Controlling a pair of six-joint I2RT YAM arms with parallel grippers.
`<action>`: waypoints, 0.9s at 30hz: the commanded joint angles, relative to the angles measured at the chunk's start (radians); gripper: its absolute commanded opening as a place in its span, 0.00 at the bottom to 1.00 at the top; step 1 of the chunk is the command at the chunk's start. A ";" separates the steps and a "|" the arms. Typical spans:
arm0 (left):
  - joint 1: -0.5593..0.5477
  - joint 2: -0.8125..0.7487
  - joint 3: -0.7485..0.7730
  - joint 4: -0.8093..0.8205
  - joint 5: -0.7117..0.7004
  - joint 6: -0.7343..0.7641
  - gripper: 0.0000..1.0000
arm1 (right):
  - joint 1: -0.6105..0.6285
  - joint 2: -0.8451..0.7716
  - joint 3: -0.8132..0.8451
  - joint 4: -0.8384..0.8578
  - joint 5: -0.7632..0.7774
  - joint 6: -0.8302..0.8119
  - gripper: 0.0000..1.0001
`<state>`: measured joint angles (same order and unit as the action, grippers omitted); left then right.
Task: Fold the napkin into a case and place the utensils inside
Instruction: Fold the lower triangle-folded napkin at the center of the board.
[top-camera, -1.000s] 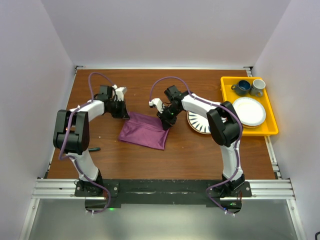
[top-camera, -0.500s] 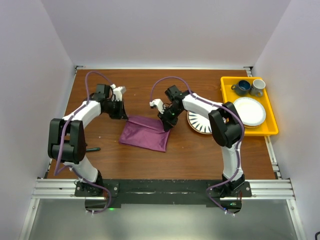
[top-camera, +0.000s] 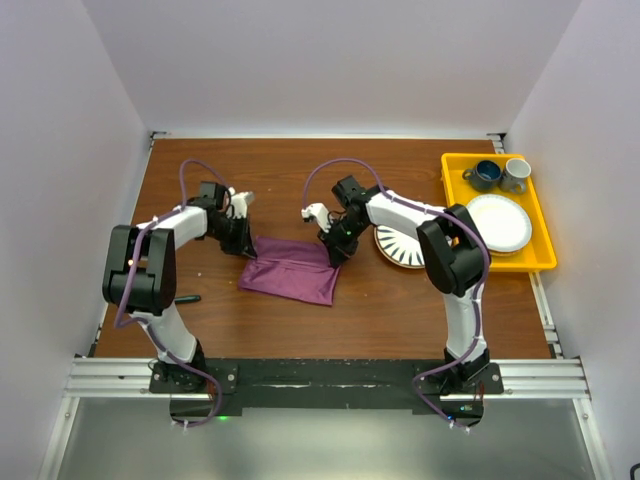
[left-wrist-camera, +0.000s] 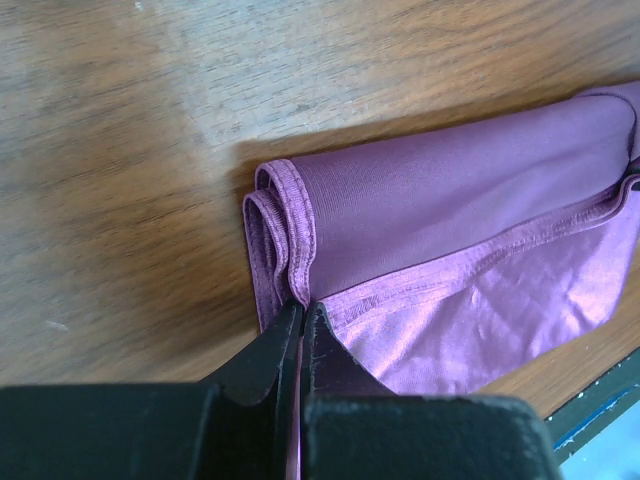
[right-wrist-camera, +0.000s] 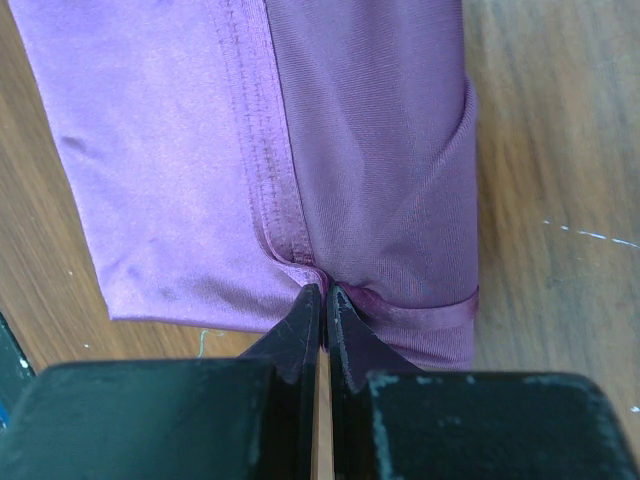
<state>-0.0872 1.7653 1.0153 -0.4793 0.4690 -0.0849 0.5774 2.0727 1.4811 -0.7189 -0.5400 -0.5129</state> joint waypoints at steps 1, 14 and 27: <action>-0.002 0.045 -0.018 0.018 -0.066 0.036 0.00 | -0.001 0.033 -0.007 0.047 0.083 -0.001 0.00; 0.075 -0.089 -0.066 0.088 0.069 0.054 0.00 | -0.024 0.139 0.149 0.052 0.180 -0.048 0.00; 0.087 -0.278 -0.099 0.214 0.244 0.071 0.20 | -0.010 0.107 0.119 0.038 0.141 -0.199 0.00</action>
<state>-0.0086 1.6325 0.9588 -0.4183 0.5728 -0.0006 0.5652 2.1601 1.6264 -0.6937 -0.4873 -0.6235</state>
